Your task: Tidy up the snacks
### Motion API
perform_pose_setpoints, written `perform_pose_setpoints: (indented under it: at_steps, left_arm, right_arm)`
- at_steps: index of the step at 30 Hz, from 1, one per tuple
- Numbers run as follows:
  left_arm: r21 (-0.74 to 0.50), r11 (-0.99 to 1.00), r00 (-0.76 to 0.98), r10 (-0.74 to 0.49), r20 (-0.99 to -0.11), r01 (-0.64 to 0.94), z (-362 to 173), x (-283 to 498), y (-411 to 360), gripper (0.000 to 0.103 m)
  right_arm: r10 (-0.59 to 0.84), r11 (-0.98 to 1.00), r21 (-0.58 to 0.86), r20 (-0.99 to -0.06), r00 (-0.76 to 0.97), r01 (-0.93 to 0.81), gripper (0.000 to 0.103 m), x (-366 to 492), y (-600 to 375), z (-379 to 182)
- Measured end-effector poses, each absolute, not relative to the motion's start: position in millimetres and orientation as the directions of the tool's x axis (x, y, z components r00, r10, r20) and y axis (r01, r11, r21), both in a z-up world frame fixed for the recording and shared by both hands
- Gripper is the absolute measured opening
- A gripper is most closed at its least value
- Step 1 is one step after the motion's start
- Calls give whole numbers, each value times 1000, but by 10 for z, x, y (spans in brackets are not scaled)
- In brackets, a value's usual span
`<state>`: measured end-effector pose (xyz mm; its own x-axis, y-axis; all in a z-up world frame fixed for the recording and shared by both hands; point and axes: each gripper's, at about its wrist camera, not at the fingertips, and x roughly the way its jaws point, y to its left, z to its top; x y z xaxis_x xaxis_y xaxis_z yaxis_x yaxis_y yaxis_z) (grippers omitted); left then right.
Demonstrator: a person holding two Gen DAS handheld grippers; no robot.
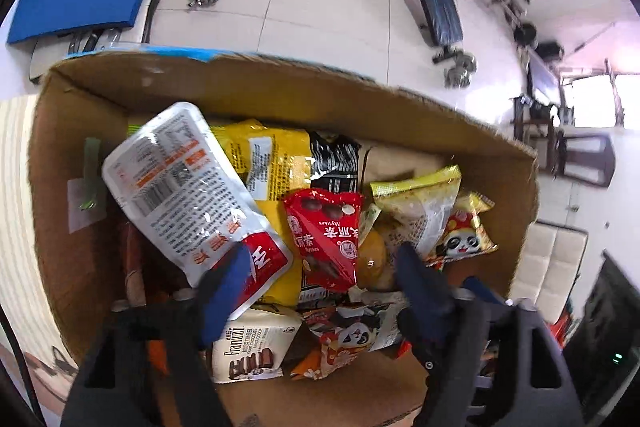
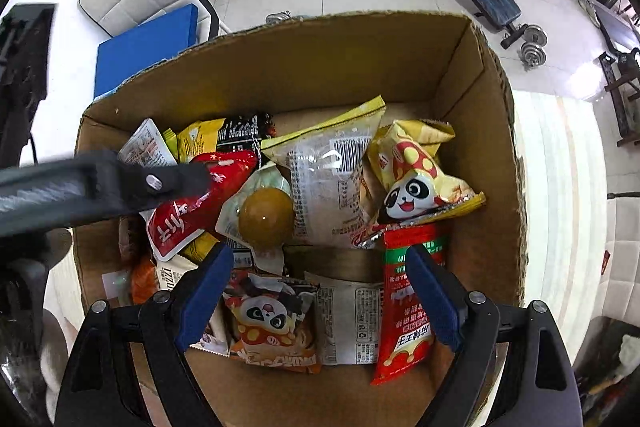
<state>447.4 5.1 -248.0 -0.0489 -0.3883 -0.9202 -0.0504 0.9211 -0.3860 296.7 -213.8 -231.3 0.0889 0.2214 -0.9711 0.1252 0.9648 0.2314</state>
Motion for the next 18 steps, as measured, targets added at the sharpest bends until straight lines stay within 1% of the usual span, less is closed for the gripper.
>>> perform_pose_setpoints:
  at_steps: [1,3,4,6,14,18]
  left_arm:
    - [-402,914,-28,-403,-915,-52,-2439,4447,82,90]
    - [-383,923,-4,-384,-923,-40,-2369,4400,116,98]
    - [-370,929,6,-370,-929,-33,-2332,4363,128,98]
    - [-359,933,25,-359,-933,-24,-2269,4288,166,98]
    - [-319,947,144,-319,-937,24,-1923,3812,302,99]
    - [-230,972,212,-235,-949,47,-1724,3534,296,99]
  right_arm:
    - [224,964,234,-971,88,125,90,2963,-2150,-2312]
    - [225,964,236,-970,91,121,90,2932,-2160,-2293]
    - [227,964,237,-969,93,120,90,2915,-2163,-2281]
    - [226,965,236,-969,97,115,94,2860,-2172,-2249]
    - [196,974,211,-967,163,86,94,2546,-2156,-1949]
    - [175,979,193,-962,210,69,94,2309,-2140,-1741]
